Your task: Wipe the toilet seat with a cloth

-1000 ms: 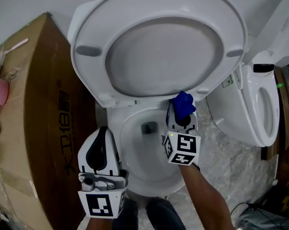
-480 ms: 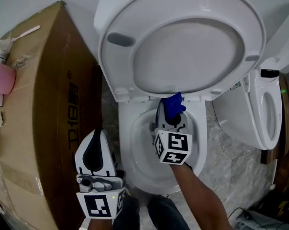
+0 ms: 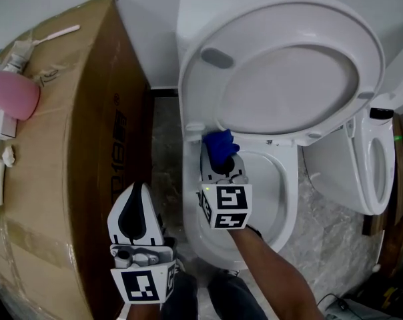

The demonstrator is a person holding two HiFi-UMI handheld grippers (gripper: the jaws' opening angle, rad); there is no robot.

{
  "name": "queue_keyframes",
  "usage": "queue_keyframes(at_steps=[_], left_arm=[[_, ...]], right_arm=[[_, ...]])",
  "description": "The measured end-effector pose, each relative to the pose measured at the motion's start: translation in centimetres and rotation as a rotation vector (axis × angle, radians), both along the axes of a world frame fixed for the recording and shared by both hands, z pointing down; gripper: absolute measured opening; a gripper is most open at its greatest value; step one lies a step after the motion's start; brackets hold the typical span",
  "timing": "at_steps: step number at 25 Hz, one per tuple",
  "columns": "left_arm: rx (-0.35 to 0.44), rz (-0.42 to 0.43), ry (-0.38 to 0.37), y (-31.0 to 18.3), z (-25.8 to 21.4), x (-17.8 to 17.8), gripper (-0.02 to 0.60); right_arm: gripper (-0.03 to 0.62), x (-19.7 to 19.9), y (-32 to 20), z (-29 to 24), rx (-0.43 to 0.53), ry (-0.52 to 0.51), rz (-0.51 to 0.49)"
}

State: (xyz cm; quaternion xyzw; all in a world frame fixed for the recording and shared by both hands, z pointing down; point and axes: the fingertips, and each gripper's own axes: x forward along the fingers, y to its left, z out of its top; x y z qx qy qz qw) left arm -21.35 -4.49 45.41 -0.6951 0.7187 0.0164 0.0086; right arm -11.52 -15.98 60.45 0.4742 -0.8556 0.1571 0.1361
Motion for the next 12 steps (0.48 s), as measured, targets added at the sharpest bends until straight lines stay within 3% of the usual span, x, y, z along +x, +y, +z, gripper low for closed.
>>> queue_keyframes(at_steps=[7,12], left_arm=[[0.007,-0.016,0.017,0.9,-1.2,-1.8,0.015],[0.012,-0.019,0.015,1.4,-2.2,-2.7,0.015]], right_arm=[[0.061,-2.1,0.1,-0.7,-0.054,-0.049,0.024],[0.061,-2.5,-0.1,-1.6,-0.253,-0.397,0.154]])
